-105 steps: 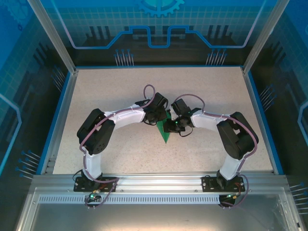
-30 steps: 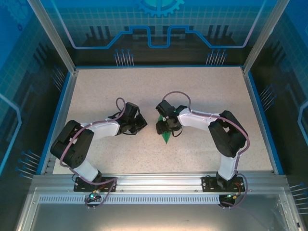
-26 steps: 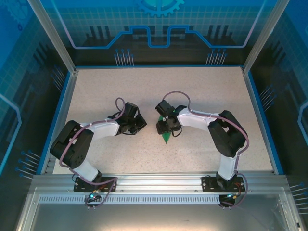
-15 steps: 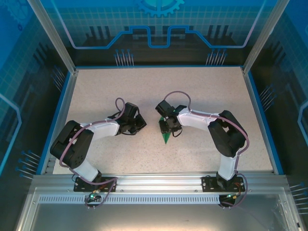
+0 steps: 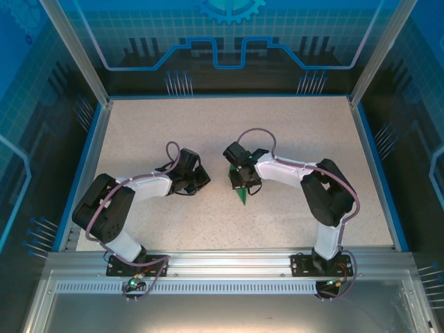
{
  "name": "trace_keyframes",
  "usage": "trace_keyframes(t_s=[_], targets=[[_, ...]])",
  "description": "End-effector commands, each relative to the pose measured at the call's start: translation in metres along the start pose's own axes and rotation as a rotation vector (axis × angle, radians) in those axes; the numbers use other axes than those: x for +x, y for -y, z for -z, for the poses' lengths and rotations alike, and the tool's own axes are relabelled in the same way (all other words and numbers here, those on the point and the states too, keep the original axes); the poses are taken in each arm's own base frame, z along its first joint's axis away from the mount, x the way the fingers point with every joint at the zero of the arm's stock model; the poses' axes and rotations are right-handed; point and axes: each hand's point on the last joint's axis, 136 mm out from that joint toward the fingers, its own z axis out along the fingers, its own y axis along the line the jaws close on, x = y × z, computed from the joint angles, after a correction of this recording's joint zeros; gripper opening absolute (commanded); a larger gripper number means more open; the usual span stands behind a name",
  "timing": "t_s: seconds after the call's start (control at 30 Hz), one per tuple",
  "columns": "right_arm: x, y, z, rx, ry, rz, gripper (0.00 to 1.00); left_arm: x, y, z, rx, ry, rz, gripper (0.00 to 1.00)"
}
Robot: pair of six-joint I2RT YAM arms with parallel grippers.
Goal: Fold a paper plane with a square sheet of paper (pick it up from the middle)
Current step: Move a paper plane to the center of the table.
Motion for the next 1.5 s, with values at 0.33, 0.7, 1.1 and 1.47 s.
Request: trace_keyframes(t_s=[0.33,0.7,1.1,1.47], targets=[[-0.067,0.047,0.002,0.0,0.062,-0.069,0.01,-0.022,-0.027,0.045,-0.157,0.16,-0.069,0.24],[-0.113,0.069,-0.026,0.019,0.057,-0.038,0.0,-0.053,-0.048,0.097,-0.297,0.34,-0.105,0.77],[-0.111,0.072,-0.043,0.06,0.013,-0.041,0.08,-0.063,-0.055,0.108,-0.331,0.374,-0.1,0.89],[-0.111,0.061,-0.048,0.08,-0.009,-0.039,0.17,-0.063,-0.057,0.11,-0.336,0.376,-0.101,0.91]])
